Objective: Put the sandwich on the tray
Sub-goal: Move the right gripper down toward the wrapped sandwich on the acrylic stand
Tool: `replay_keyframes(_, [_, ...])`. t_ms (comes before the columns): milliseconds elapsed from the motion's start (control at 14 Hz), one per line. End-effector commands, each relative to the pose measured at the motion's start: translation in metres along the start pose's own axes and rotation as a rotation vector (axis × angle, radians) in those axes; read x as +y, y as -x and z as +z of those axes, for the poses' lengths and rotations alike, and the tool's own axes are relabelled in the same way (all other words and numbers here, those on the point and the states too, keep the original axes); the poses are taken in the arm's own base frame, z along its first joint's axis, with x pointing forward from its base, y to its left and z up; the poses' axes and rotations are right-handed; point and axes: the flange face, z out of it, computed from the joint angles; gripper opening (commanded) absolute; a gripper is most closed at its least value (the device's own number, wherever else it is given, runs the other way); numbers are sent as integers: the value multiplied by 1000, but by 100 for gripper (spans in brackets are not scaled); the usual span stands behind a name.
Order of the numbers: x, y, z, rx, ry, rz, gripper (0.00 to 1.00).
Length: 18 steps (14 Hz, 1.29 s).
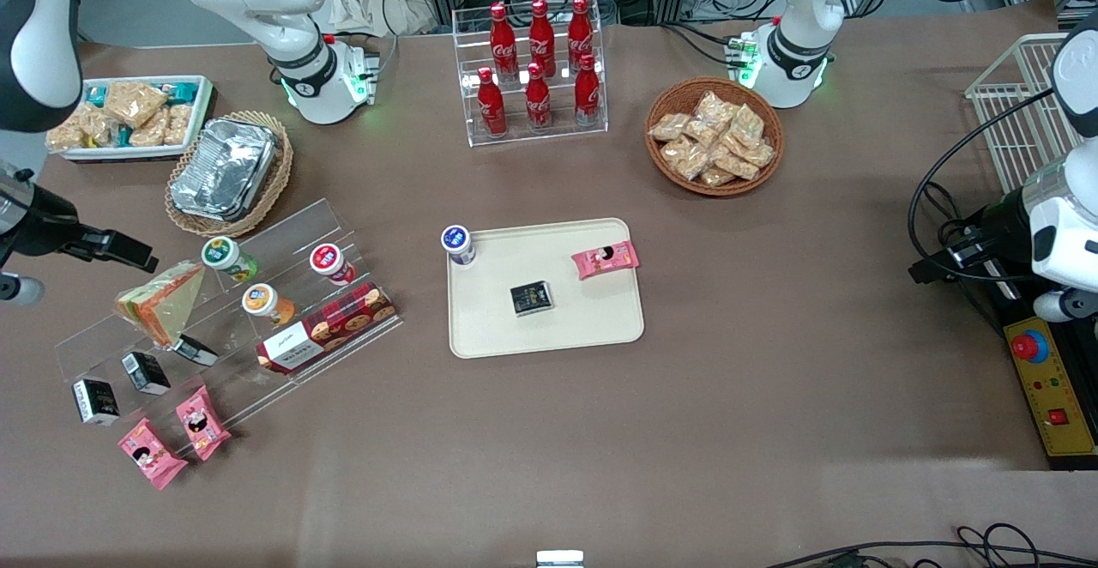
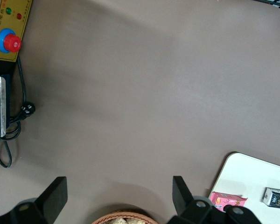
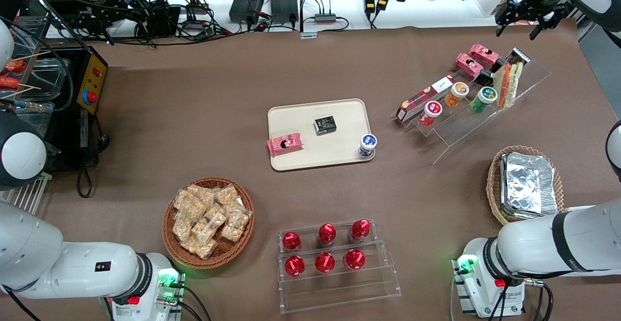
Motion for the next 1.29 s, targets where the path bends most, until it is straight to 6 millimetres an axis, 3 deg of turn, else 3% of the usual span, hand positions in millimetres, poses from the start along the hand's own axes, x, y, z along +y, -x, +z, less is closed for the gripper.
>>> replay_keyframes(0, [8,-2,28,23,-10,-13,99])
replay_keyframes(71, [22,-6,38,38,-11,-35,99])
replay_keyframes(357, [36,-14,65,28,-10,-78,99])
replay_keyframes(643, [65,-32,97,36,-11,-73,99])
replay_keyframes(1214, [65,-41,137,2,-12,-62,99])
